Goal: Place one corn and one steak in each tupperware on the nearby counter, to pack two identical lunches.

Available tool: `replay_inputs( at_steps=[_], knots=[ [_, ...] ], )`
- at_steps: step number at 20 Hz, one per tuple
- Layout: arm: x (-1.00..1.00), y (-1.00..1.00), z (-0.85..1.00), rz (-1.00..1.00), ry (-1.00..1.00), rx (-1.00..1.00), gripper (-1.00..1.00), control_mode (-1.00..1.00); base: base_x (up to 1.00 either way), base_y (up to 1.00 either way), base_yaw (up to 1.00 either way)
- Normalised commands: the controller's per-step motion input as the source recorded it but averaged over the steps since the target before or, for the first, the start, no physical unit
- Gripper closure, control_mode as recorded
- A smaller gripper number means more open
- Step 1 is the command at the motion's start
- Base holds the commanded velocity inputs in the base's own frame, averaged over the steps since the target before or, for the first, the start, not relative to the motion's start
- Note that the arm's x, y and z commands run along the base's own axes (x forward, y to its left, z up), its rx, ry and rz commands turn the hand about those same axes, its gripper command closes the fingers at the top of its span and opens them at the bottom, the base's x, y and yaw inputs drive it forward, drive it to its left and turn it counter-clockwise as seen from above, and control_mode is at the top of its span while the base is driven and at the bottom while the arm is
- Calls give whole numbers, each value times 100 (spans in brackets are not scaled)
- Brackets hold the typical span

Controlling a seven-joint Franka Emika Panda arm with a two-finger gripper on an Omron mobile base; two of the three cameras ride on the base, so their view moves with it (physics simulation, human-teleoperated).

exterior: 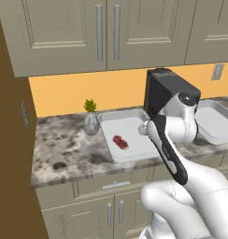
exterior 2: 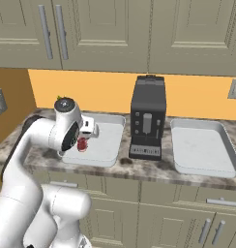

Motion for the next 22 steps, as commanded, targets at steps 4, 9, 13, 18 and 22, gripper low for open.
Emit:
replay_inputs(
  at_steps=[4, 9, 13, 18, 22],
  knots=[
    [-64, -20, 57, 0, 5, -7, -100, -100, 0, 0, 0],
    [-97, -38, 19, 0, -4, -3, -100, -100, 0, 0, 0],
    [-96, -14, 13, 0, -8, -8, -100, -100, 0, 0, 0],
    [-22, 3, 1, 0, 0, -6, -100, 100, -42, -18, -1],
    [0, 0, 0, 0, 0, 0, -100, 100, -19, -95, -1]
  ],
)
